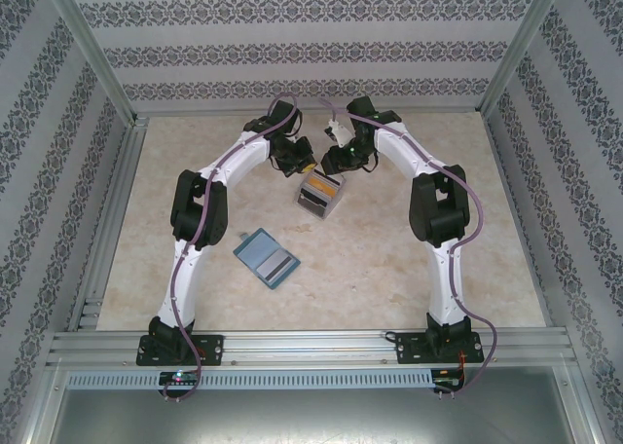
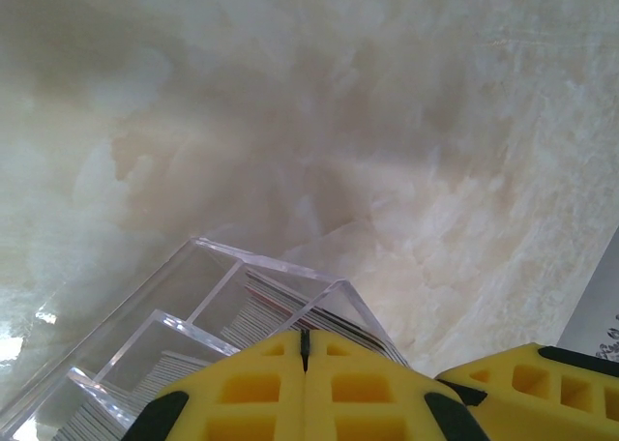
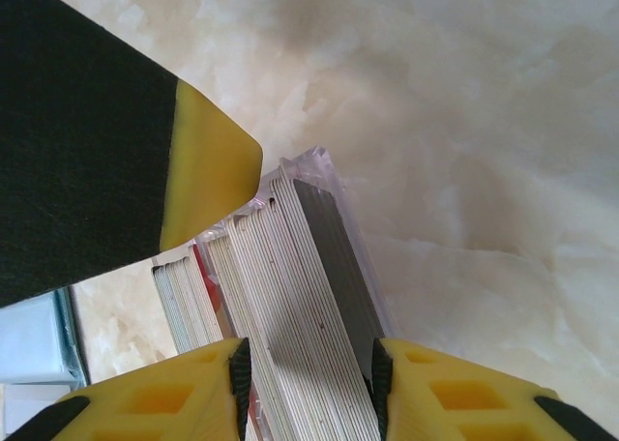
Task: Put the credit cards into the card holder
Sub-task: Pick up the credit card from the storage box.
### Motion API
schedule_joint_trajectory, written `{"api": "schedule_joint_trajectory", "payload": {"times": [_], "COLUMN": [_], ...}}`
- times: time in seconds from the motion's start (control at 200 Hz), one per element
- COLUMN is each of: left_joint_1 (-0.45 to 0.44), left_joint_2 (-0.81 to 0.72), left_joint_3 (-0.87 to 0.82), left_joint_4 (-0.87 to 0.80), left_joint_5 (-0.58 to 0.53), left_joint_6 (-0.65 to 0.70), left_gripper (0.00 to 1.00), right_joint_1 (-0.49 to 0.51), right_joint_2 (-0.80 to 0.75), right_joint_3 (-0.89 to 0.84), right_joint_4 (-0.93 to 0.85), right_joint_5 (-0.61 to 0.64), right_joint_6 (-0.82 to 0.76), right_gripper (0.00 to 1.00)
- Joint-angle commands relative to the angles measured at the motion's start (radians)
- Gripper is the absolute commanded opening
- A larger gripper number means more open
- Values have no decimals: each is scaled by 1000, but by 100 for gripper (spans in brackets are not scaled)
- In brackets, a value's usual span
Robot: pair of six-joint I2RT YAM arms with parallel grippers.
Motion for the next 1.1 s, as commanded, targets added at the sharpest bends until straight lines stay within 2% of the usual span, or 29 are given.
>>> {"api": "schedule_joint_trajectory", "payload": {"times": [0.0, 0.54, 0.769, 1.094], "left_joint_1": [-8, -9, -9, -9], "left_joint_2": [-49, -56, -61, -58], "left_joint_3": [-7, -5, 2, 5], "left_joint_4": [-18, -13, -13, -8], "left_joint_5": [10, 12, 10, 13], "left_joint_6": [12, 8, 4, 0], "left_gripper": [0, 0, 0, 0], "right_joint_1": [11, -1, 0, 25], "right_joint_2": [-26, -65, -48, -59], "right_joint_3": [8, -23, -15, -19], "right_joint_4": [-5, 22, 3, -6], "right_joint_5": [-24, -48, 7, 155], "right_joint_6": [-13, 2, -13, -50], "right_gripper": [40, 35, 23, 3]}}
